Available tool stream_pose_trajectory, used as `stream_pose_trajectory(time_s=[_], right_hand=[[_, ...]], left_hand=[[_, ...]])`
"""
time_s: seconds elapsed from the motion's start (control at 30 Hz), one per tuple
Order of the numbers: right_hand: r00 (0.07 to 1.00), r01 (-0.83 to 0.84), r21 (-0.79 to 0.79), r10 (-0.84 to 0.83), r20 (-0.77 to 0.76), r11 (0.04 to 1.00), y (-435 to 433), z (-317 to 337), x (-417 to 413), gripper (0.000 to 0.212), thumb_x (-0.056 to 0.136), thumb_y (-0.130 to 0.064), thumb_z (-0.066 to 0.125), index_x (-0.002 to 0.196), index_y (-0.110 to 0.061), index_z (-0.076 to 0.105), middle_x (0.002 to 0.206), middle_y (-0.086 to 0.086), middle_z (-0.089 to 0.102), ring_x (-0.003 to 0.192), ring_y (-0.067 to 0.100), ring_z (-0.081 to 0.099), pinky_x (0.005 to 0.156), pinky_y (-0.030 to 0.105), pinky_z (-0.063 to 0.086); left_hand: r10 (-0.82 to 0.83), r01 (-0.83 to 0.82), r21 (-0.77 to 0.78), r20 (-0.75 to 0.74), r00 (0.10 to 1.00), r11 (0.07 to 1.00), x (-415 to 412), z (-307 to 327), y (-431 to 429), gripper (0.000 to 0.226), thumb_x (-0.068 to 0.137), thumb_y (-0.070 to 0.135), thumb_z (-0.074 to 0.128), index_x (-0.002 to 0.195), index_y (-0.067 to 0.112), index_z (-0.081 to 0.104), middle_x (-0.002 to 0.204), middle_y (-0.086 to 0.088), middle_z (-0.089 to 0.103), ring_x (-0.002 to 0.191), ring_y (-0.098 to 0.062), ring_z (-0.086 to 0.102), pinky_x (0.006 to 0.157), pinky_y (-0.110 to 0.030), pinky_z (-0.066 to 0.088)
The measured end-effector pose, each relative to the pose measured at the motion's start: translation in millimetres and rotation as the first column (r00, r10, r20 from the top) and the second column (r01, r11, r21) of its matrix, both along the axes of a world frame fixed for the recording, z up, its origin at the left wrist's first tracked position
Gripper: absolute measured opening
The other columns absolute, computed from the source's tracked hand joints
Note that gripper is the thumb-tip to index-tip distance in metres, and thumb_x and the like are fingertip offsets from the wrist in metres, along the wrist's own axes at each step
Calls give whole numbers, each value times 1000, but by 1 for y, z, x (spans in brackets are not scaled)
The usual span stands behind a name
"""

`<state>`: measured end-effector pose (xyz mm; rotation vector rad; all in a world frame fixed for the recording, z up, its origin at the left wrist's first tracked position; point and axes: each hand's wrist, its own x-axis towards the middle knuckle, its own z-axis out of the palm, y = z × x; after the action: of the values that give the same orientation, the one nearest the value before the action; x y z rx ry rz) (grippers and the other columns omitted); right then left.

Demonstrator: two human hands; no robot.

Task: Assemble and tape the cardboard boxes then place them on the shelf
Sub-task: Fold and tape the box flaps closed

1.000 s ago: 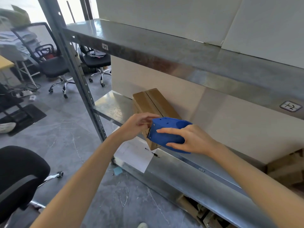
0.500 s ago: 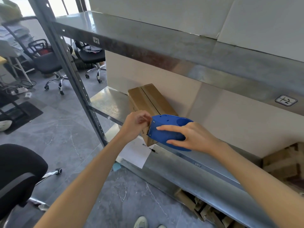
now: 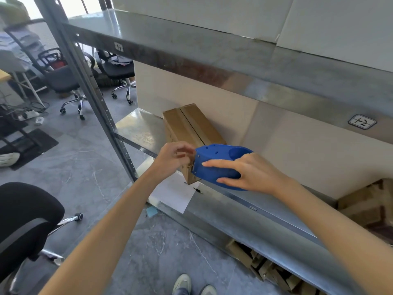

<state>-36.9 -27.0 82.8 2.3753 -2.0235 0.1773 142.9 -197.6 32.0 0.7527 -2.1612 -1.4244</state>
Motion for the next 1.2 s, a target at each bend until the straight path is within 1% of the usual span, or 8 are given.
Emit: stream_pose_trajectory(time_s=[0.17, 0.37, 0.47, 0.53, 0.67, 0.8, 1.03, 1.2], right_hand=[[1000, -18, -10, 18, -16, 1000, 4, 0, -2, 48, 97, -41, 57, 143, -44, 43, 46, -3, 34, 45, 13, 33, 47, 28, 30], [1000, -5, 5, 5, -6, 1000, 5, -7, -1, 49, 97, -47, 51, 144, -52, 35, 47, -4, 31, 45, 13, 32, 47, 35, 43], [1000, 9, -4, -9, 3, 1000, 3, -12, -1, 49, 97, -49, 48, 143, -55, 34, 47, -2, 32, 44, 13, 30, 47, 37, 44], [1000, 24, -13, -24, 1, 1000, 5, -13, -5, 49, 96, -49, 50, 142, -55, 35, 46, -2, 30, 43, 12, 27, 46, 35, 43], [994, 97, -36, -96, 50, 995, 22, -13, -21, 48, 93, -47, 55, 138, -56, 41, 44, -3, 24, 42, 11, 22, 46, 34, 43], [991, 121, -23, -119, 63, 992, 32, -15, -26, 49, 92, -48, 55, 136, -59, 40, 44, -3, 24, 42, 12, 24, 48, 29, 40], [980, 195, 10, -195, 45, 981, 32, -19, -37, 51, 91, -48, 59, 135, -63, 39, 43, -5, 29, 42, 8, 30, 52, 13, 21], [977, 200, 44, -203, 60, 979, 28, -24, -36, 50, 91, -51, 58, 134, -65, 38, 46, -7, 33, 46, 8, 35, 52, 12, 23]], left_hand=[[-6, 6, -39, 2, 1000, 999, 2, -1, 6, 31, 85, -11, 64, 89, 20, 69, 92, 2, 71, 90, -6, 66, 88, -21, 52], [92, -89, -100, 18, 996, 991, -1, -4, 12, 24, 89, -6, 63, 85, 17, 70, 85, 6, 70, 88, -15, 65, 92, -34, 51], [114, -109, -151, 21, 993, 983, -1, -7, 16, 35, 88, -6, 64, 79, 28, 65, 79, 15, 66, 80, -1, 61, 81, -19, 45], [153, -153, -138, -13, 988, 979, 6, -9, 14, 33, 88, -4, 65, 79, 27, 65, 79, 16, 67, 77, 5, 60, 73, -9, 43], [287, -292, -77, -63, 956, 953, 41, -17, -6, 25, 86, 0, 70, 80, 25, 67, 82, 12, 68, 77, 1, 60, 73, -12, 46], [289, -293, -106, -47, 956, 950, 40, -26, -3, 20, 90, 4, 68, 84, 22, 66, 86, 8, 68, 84, -7, 60, 78, -20, 48], [262, -265, -77, -56, 964, 961, 10, -32, 3, 9, 94, 11, 62, 95, 20, 61, 89, 7, 62, 78, 8, 55, 70, -3, 39], [259, -261, -67, -43, 965, 963, 4, -38, -1, 22, 96, 8, 61, 112, 22, 58, 77, 0, 57, 75, -2, 55, 71, -3, 40]])
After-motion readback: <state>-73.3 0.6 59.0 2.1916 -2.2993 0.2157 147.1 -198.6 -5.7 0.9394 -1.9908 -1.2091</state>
